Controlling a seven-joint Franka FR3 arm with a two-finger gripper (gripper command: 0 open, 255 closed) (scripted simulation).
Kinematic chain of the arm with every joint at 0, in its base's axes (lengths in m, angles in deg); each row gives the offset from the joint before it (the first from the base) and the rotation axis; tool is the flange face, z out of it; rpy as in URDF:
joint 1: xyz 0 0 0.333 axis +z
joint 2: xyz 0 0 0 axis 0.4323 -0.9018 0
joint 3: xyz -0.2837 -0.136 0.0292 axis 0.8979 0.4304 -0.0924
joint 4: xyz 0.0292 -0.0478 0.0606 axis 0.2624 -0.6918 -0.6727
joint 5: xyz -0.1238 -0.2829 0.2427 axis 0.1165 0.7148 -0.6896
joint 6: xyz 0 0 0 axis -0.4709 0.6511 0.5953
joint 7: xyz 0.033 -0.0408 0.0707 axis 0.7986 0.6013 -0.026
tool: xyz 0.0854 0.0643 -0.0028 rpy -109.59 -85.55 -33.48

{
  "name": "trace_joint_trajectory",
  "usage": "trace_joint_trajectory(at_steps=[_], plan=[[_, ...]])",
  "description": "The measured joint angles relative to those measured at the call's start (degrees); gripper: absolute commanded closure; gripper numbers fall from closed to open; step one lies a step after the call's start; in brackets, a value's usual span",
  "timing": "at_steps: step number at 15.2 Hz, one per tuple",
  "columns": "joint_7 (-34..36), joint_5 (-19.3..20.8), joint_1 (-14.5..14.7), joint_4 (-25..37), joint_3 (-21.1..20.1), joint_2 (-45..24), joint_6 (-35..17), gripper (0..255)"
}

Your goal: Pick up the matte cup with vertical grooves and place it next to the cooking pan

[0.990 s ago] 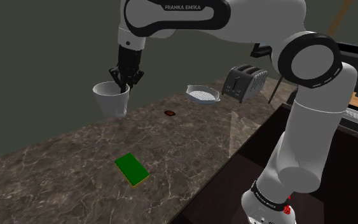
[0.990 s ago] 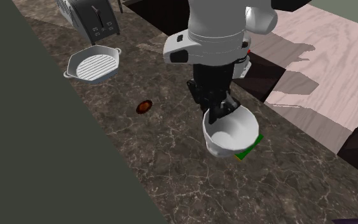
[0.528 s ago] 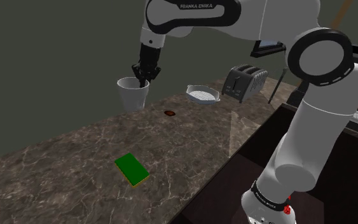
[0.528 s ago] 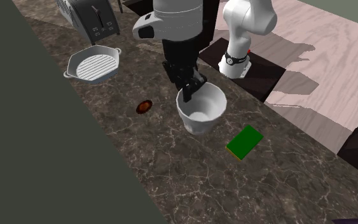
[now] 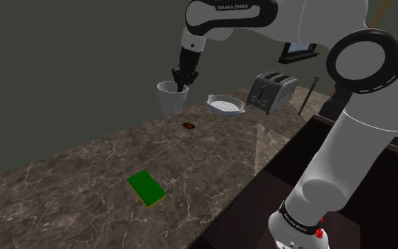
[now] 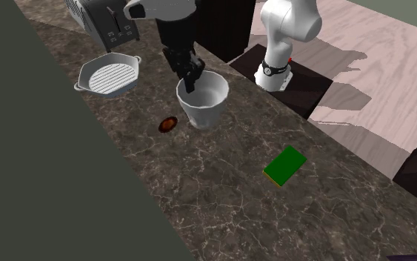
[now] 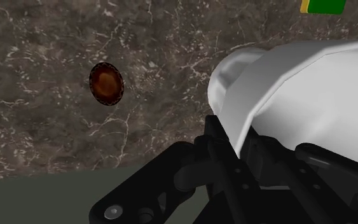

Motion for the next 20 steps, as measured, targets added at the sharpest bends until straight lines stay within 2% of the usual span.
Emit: trace_joint_trajectory(at_steps=[8, 20], plan=[[-10.60, -0.48, -5.50, 0.52, 5.21, -0.35, 2.04, 255], [-25.12, -1.61, -13.73, 9.30, 12.07, -7.17, 6.80, 255]])
